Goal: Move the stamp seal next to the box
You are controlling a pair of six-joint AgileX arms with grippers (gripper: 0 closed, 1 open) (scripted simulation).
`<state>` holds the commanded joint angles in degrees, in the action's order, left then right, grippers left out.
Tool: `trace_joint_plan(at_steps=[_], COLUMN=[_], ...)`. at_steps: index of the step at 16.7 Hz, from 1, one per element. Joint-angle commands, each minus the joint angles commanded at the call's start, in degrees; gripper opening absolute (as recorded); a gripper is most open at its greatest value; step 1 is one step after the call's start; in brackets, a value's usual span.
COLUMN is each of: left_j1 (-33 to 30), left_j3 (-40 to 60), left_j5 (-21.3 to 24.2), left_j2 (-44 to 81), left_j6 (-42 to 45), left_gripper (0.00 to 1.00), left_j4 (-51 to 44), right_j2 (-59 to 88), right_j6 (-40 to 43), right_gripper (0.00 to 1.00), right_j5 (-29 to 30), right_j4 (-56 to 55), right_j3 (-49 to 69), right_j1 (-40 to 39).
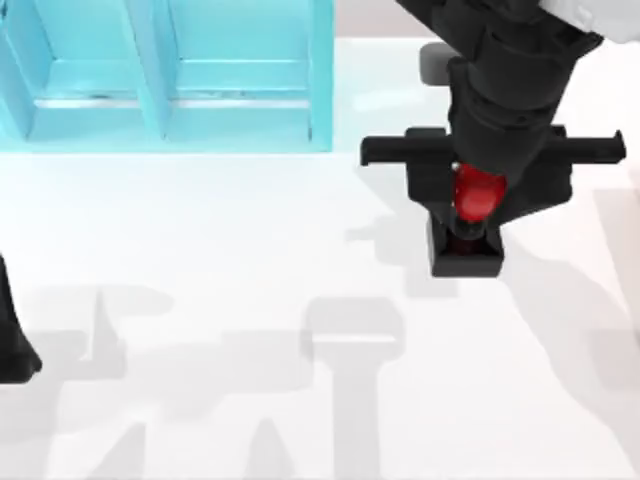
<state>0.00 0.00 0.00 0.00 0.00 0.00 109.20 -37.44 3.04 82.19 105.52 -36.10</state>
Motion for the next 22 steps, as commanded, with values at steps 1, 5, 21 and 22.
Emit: trace_joint_plan(at_steps=[1,5,21,22], left_j1=[0.0,0.0,0.0,0.0], left_j3=[0.0,0.0,0.0,0.0], left_j5=[0.0,0.0,0.0,0.0], left_j2=[0.0,0.0,0.0,0.0], left_j6=[0.0,0.0,0.0,0.0], left_gripper=[1.00,1.00,1.00,1.00], left_j4=[0.0,0.0,0.0,0.0], right_j2=[-5.4,-25.1,-40.6,-40.7], right_j6=[1.1,10.5,26.8,26.8], right_gripper=[0.00,0.00,0.00,0.00], right_j5=[0.0,-0.6,-2.5,-2.5], right_j4=[-0.1,-0.5,-5.7,-7.9], right_j3=[-5.5,-25.6,-45.1,-47.0], right_j1=[2.9,15.9,25.8,25.8])
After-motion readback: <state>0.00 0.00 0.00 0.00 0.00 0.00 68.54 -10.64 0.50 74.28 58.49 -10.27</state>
